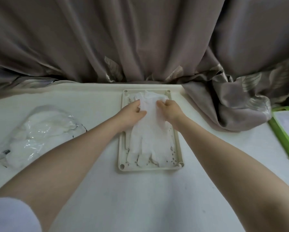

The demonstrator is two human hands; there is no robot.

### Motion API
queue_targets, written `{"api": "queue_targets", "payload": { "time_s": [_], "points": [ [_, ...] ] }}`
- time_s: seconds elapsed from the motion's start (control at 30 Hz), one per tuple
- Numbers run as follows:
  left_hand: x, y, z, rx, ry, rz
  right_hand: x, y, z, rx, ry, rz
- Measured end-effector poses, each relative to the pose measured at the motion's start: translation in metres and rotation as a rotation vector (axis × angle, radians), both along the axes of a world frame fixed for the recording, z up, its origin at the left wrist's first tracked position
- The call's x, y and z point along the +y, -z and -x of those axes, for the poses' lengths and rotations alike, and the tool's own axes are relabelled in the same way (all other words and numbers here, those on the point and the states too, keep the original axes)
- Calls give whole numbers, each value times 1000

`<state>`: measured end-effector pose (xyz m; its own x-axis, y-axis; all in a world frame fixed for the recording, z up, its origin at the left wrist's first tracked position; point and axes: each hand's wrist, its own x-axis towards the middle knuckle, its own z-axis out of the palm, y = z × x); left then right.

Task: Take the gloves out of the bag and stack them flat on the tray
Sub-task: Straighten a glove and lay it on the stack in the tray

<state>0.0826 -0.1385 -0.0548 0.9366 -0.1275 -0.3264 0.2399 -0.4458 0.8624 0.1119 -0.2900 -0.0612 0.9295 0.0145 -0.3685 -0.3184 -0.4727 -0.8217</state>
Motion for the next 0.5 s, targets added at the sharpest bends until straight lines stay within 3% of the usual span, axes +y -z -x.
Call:
{"api": "queue_targets", "payload": {
  "time_s": [0.23, 0.4, 0.5],
  "points": [
    [2, 25, -32, -73, -39, -276, 4, 20, -27, -9, 3, 108],
    [4, 26, -39, -72, -160, -208, 5, 24, -34, -41, 32, 82],
    [4, 29, -21, -147, -110, -361, 2, 27, -23, -127, 73, 149]
  ]
}}
